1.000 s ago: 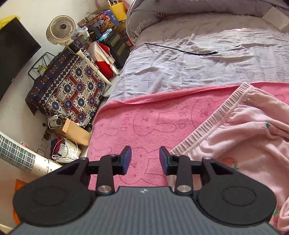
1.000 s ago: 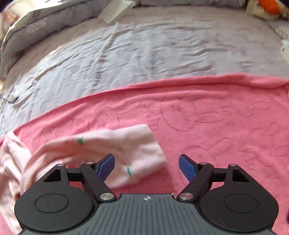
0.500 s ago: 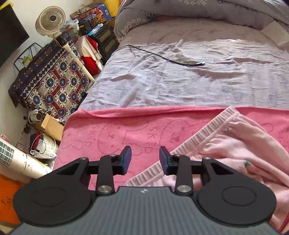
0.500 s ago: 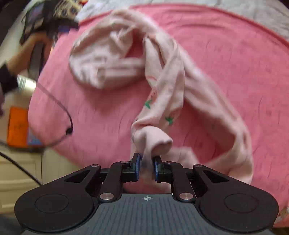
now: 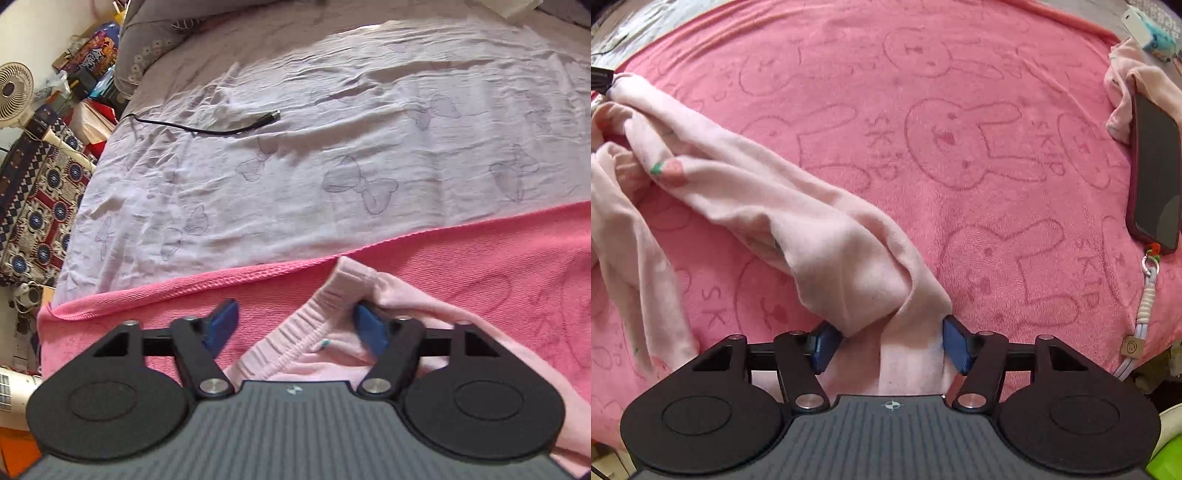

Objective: Fold clothes

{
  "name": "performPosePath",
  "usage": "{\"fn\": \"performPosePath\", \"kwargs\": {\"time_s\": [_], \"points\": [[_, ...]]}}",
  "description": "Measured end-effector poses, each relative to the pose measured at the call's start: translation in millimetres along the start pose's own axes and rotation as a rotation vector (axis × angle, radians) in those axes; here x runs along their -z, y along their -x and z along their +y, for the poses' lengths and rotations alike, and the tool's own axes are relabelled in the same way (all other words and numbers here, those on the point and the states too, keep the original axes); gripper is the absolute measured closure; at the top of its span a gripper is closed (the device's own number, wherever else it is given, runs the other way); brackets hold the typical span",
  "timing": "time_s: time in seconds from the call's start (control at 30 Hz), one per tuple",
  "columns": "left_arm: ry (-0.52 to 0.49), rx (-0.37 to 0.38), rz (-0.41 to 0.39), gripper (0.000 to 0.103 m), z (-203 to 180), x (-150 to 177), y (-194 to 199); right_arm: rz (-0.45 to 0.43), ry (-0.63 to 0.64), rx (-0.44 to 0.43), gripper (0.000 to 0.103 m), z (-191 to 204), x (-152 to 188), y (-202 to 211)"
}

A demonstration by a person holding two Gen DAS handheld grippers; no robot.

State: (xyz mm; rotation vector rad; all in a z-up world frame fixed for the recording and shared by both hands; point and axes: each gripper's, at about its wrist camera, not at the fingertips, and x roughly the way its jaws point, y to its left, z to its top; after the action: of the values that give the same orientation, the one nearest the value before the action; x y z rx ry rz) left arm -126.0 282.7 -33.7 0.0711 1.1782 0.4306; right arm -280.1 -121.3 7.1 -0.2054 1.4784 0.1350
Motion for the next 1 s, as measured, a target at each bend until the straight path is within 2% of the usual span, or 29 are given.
{"fn": "performPosePath", "kwargs": {"time_s": [0.03, 0.1, 0.2, 0.3, 0.37, 0.4, 0.43, 0.47, 0.5, 0.53, 0.6, 0.63, 0.73, 0.83, 0.9, 1.0], "points": [[0.023, -0.011, -0.016, 0.103, 0, 0, 7, -0.048, 0.043, 0.039, 0.086, 0, -2, 13], [0.070, -0.087, -0.085, 0.103, 3, -2, 23, -0.190, 0.134, 0.137, 0.086, -1, -12, 45], [0.204, -0.125, -0.185, 0.103, 32, -16, 43, -0.422, 0.260, 0.276, 0.086, -6, -49, 89], [0.278, -0.118, -0.213, 0.103, 63, -37, 50, -0.631, 0.370, 0.389, 0.085, -5, -97, 110], [0.257, -0.043, -0.163, 0.102, 70, -42, 42, -0.760, 0.440, 0.454, 0.079, -2, -130, 116], [0.242, -0.001, -0.127, 0.097, 72, -44, 36, -0.743, 0.470, 0.467, 0.069, 0, -141, 106], [0.221, 0.035, -0.085, 0.067, 71, -44, 29, -0.705, 0.499, 0.475, 0.059, 3, -150, 92], [0.189, 0.057, -0.034, 0.055, 66, -40, 19, -0.667, 0.527, 0.483, 0.054, 5, -159, 79], [0.151, 0.065, 0.007, 0.036, 58, -35, 10, -0.629, 0.556, 0.491, 0.051, 8, -168, 66], [0.107, 0.064, 0.038, 0.024, 49, -29, 0, -0.591, 0.584, 0.498, 0.051, 11, -177, 52], [0.028, 0.071, 0.089, 0.018, 31, -15, -16, -0.514, 0.580, 0.459, 0.051, 15, -172, 29], [0.016, 0.089, 0.079, 0.017, 24, -8, -18, -0.475, 0.574, 0.436, 0.051, 18, -169, 17], [0.059, 0.082, 0.030, 0.015, 21, -1, -16, -0.414, 0.531, 0.386, 0.046, 21, -156, 2], [0.119, 0.066, 0.004, 0.014, 23, -1, -16, -0.413, 0.515, 0.375, 0.046, 25, -156, 0], [0.136, 0.026, -0.008, 0.014, 23, -3, -11, -0.415, 0.506, 0.369, 0.044, 28, -157, -1], [0.050, -0.111, -0.112, 0.014, 4, 6, 7, -0.418, 0.493, 0.361, 0.040, 32, -158, -3]]}}
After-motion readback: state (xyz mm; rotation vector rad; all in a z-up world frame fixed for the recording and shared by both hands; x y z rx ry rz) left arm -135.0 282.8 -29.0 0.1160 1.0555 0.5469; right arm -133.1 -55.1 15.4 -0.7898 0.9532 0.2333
